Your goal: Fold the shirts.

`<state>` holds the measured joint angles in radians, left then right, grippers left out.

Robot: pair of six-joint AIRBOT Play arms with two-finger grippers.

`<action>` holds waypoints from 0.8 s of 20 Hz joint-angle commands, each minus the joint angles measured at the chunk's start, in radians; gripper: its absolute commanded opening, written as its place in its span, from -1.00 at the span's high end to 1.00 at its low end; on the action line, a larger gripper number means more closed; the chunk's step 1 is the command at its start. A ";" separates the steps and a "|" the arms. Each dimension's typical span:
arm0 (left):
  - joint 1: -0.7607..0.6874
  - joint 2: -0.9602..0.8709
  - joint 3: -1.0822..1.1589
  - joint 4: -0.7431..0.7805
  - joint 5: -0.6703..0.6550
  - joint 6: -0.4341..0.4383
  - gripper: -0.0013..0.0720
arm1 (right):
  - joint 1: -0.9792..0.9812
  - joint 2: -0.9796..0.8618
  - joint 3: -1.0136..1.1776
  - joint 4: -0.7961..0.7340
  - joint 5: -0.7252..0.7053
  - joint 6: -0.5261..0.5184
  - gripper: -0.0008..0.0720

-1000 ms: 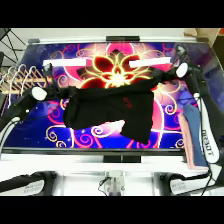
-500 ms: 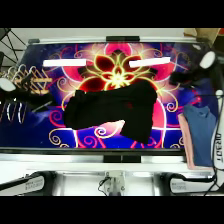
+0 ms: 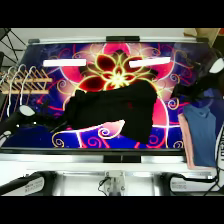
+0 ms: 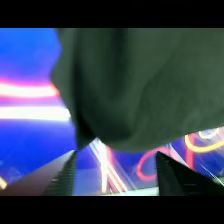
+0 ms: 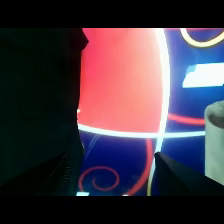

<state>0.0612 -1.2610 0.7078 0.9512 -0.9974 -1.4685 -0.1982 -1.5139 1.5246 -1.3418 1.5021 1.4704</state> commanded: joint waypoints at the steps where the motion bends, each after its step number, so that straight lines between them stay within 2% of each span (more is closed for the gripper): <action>1: -0.056 -0.032 -0.033 -0.036 0.127 0.018 0.24 | 0.002 0.000 -0.074 0.017 0.008 -0.019 -0.79; 2: -0.055 -0.035 -0.033 -0.036 0.135 0.018 0.59 | 0.002 0.000 -0.121 0.034 -0.007 -0.026 -0.79; 3: -0.052 -0.034 -0.029 -0.035 0.133 0.022 0.82 | 0.002 0.000 -0.179 0.074 -0.039 -0.042 -0.79; 4: -0.048 -0.031 -0.024 -0.035 0.131 0.039 0.87 | 0.002 0.000 -0.234 0.122 -0.085 -0.063 -0.79; 8: -0.045 -0.013 -0.017 -0.031 0.114 0.048 0.87 | 0.063 0.000 -0.378 0.177 -0.309 -0.110 -0.79; 10: -0.045 -0.005 -0.017 -0.032 0.103 0.051 0.87 | 0.117 -0.004 -0.387 0.182 -0.391 -0.174 -0.78; 15: -0.045 0.003 -0.016 -0.032 0.096 0.074 0.87 | 0.197 -0.077 -0.387 0.208 -0.411 -0.177 -0.78; 16: -0.045 0.004 -0.016 -0.032 0.096 0.074 0.87 | 0.209 -0.092 -0.387 0.219 -0.410 -0.171 -0.69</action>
<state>0.0170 -1.2610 0.6903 0.9195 -0.8940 -1.4067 -0.0288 -1.5700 1.1450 -1.1500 1.1221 1.3048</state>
